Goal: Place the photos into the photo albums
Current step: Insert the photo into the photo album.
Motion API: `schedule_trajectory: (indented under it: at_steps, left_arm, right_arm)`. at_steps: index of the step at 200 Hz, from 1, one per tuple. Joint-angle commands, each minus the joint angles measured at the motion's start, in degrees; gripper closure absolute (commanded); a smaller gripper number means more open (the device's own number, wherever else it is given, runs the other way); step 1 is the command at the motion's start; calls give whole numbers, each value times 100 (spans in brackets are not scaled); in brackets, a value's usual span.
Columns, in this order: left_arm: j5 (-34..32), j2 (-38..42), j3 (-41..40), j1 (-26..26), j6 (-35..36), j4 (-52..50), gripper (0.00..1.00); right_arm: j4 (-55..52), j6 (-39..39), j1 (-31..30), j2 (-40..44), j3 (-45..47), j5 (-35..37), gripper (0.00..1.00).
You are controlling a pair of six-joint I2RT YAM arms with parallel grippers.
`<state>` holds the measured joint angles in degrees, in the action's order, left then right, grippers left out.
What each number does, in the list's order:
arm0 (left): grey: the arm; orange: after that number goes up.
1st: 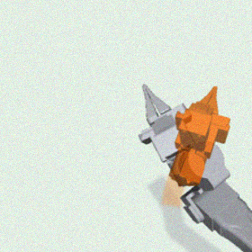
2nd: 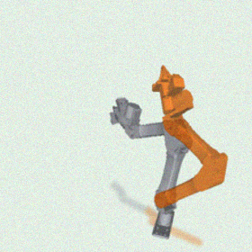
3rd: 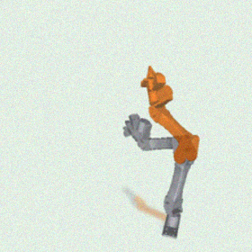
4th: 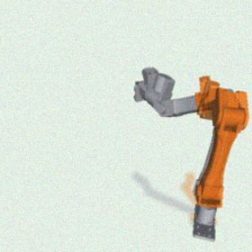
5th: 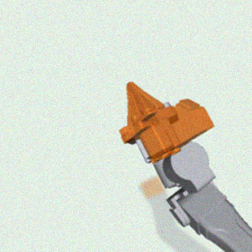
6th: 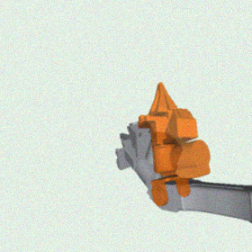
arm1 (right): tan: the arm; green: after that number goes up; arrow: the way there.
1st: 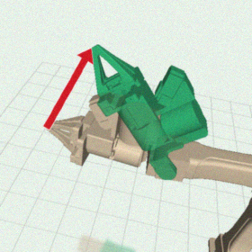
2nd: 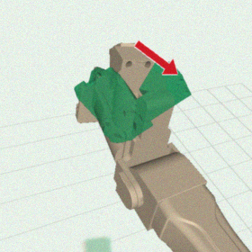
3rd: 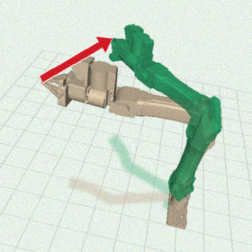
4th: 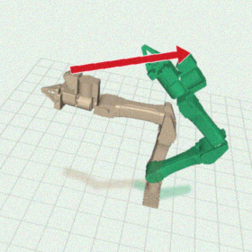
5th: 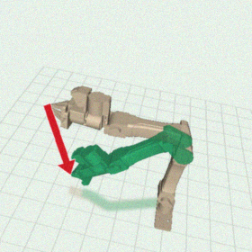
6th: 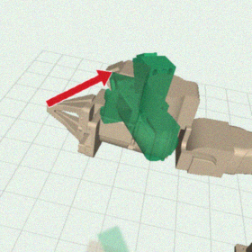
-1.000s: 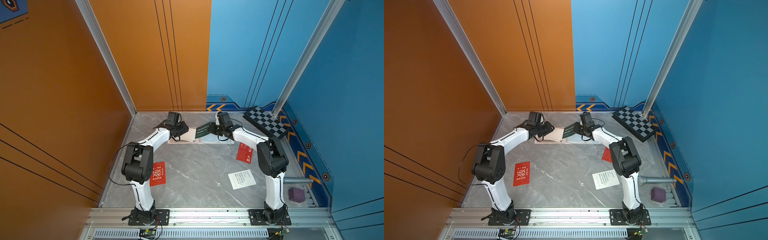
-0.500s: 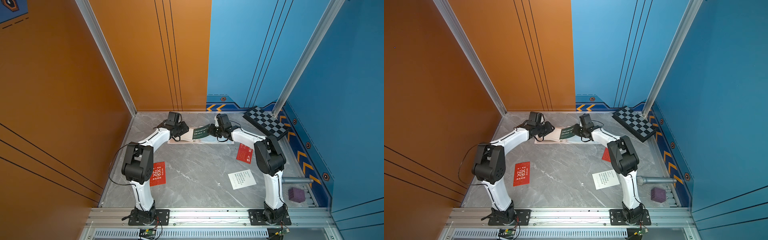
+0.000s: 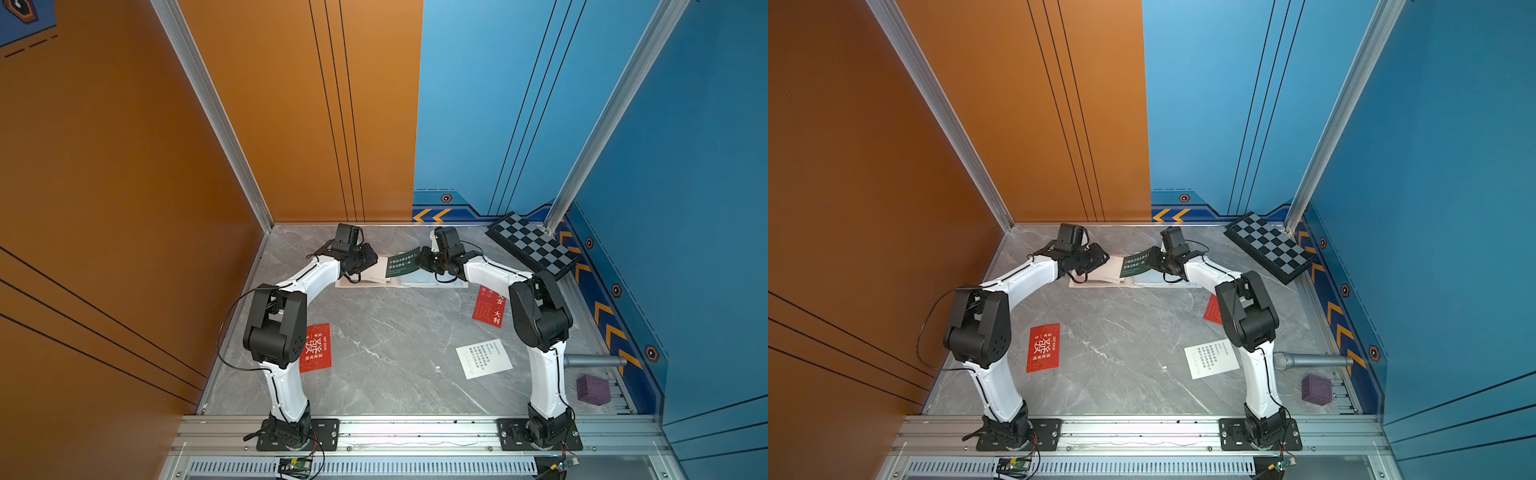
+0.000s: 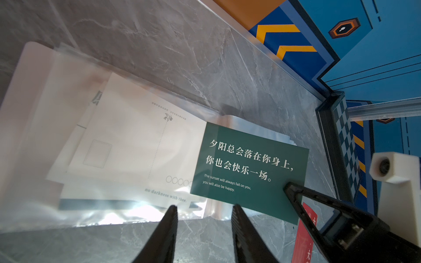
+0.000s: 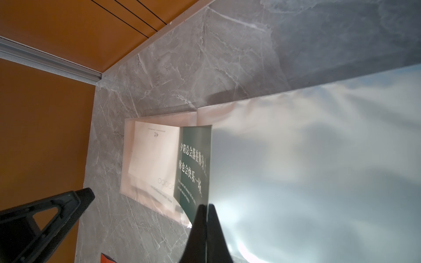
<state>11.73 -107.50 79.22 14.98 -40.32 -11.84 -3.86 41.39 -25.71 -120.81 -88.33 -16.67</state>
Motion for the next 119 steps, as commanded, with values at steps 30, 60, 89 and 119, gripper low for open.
schedule_trajectory:
  at_steps: [30,60,89,119]
  left_arm:
    - [-133,83,130,48,122,-117,58]
    - [-122,98,129,38,127,-118,58]
    - [-131,112,129,40,128,-120,58]
    - [-132,110,130,49,128,-117,58]
  right_arm:
    - [91,89,-12,-168,-118,-96,95]
    - [69,110,-21,-275,-205,-148,93]
    - [61,109,-48,-344,-264,-164,91]
    - [61,142,-72,-485,-350,-249,89]
